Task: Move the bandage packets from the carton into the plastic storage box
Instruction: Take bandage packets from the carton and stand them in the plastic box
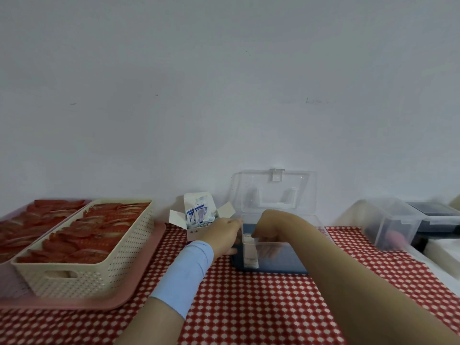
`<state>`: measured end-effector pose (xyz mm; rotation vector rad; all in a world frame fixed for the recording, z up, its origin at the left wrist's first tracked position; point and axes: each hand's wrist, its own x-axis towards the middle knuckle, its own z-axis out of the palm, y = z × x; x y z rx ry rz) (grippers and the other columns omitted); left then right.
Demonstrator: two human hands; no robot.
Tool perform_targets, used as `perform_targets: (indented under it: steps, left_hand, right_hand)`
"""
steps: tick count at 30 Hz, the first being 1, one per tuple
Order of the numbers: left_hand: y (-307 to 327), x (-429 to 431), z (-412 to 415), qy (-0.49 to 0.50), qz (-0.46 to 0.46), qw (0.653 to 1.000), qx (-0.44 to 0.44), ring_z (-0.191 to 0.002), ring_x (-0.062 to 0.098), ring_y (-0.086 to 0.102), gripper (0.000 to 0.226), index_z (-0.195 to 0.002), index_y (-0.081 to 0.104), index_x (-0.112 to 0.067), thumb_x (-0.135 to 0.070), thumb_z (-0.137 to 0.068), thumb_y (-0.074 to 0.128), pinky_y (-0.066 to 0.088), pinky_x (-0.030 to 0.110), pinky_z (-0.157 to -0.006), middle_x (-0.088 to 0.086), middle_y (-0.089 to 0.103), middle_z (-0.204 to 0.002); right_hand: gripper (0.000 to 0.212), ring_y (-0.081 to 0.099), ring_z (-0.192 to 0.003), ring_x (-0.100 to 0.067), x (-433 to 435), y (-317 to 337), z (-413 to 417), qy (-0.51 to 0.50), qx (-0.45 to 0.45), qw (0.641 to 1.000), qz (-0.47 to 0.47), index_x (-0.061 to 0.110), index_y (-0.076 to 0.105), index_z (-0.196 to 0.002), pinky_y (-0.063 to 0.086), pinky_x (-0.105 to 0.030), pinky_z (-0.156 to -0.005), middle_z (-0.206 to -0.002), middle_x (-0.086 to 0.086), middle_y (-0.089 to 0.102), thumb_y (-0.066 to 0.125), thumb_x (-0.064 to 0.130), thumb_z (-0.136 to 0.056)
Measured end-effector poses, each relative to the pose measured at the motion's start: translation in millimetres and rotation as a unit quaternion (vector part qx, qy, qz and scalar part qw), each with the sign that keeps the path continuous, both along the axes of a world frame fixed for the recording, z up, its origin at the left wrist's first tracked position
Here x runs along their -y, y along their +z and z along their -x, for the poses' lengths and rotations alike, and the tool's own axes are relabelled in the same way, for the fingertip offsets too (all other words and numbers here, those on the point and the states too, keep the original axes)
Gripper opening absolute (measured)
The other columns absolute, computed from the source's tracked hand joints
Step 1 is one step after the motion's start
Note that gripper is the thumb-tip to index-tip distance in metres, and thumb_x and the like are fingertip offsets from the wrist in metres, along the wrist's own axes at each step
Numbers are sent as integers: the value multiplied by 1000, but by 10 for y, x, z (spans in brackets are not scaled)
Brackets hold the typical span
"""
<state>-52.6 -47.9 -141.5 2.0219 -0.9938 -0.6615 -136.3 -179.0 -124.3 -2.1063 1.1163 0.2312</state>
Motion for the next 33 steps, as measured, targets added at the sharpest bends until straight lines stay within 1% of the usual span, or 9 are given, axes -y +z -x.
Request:
perform_targets:
  steps: [3, 7, 12, 17, 19, 22, 24, 26, 33]
  left_hand:
    - [169, -173, 4, 23, 59, 994, -88, -91, 21, 68, 26, -101, 65, -11, -27, -103, 45, 58, 32, -78, 6, 69, -103]
    - [531, -490, -158, 45, 141, 989, -1, -68, 16, 69, 20, -97, 69, -13, -22, -100, 51, 52, 23, -54, 1, 76, -86]
    - [467, -602, -533, 191, 207, 949, 144, -82, 3, 61, 16, -103, 68, -26, -17, -94, 57, 43, 18, -67, -9, 67, -95]
    - [149, -636, -821, 152, 80, 973, 158, -101, 2, 61, 13, -100, 61, -48, -39, -95, 53, 49, 32, -96, -21, 65, -105]
    - [150, -620, -843, 128, 46, 976, 170, -103, 3, 61, 15, -103, 63, -49, -43, -94, 52, 47, 31, -99, -20, 67, -110]
    - [192, -575, -828, 104, 44, 980, 163, -102, 4, 60, 32, -120, 65, -31, -39, -89, 66, 41, 18, -84, -14, 67, -114]
    - [177, -549, -820, 105, 42, 975, 194, -98, 4, 61, 36, -118, 67, -29, -38, -84, 73, 38, 11, -71, -13, 67, -111]
    - [144, -545, -834, 116, 41, 967, 221, -91, 5, 61, 24, -107, 70, -30, -37, -85, 73, 33, 9, -62, -14, 67, -101]
    - [73, -477, -905, 147, 177, 958, 173, -79, 7, 67, 7, -93, 75, -28, -29, -87, 72, 54, 24, -72, -11, 72, -82]
  right_hand:
    - [17, 74, -90, -35, 34, 48, 44, -2, 25, 999, 30, -2, 60, -93, 60, -47, -85, -103, -22, 74, 58, 15, -97]
    - [23, 76, -83, -31, 36, 198, 13, 3, 76, 988, 131, -3, 70, -103, 62, -45, -78, -96, -16, 76, 53, 9, -94]
    - [22, 65, -91, -15, -252, 403, -201, 63, 333, 919, 199, 22, 70, -112, 52, -27, -81, -103, 4, 70, 59, 18, -93]
    - [64, 57, -110, -14, -445, 289, -480, 184, 276, 922, 200, 24, 36, -152, 46, -29, -99, -129, 4, 62, 64, 19, -95]
    - [71, 56, -111, -15, -478, 203, -587, 199, 274, 919, 200, 25, 25, -156, 46, -30, -97, -121, 6, 60, 63, 22, -96]
    - [52, 56, -92, -13, -480, 114, -735, 183, 282, 919, 205, 26, 49, -142, 46, -28, -83, -90, 14, 55, 66, 23, -93]
    - [9, 57, -74, -12, -449, 87, -779, 166, 281, 923, 205, 27, 71, -96, 49, -30, -70, -73, 12, 59, 69, 21, -90]
    - [20, 53, -62, -13, -437, 73, -787, 162, 303, 921, 185, 25, 65, -70, 45, -30, -59, -64, 5, 59, 70, 18, -89]
    - [11, 73, -81, -25, -455, -22, -774, 81, 467, 879, 46, 20, 72, -90, 61, -42, -74, -87, -4, 76, 66, 11, -92]
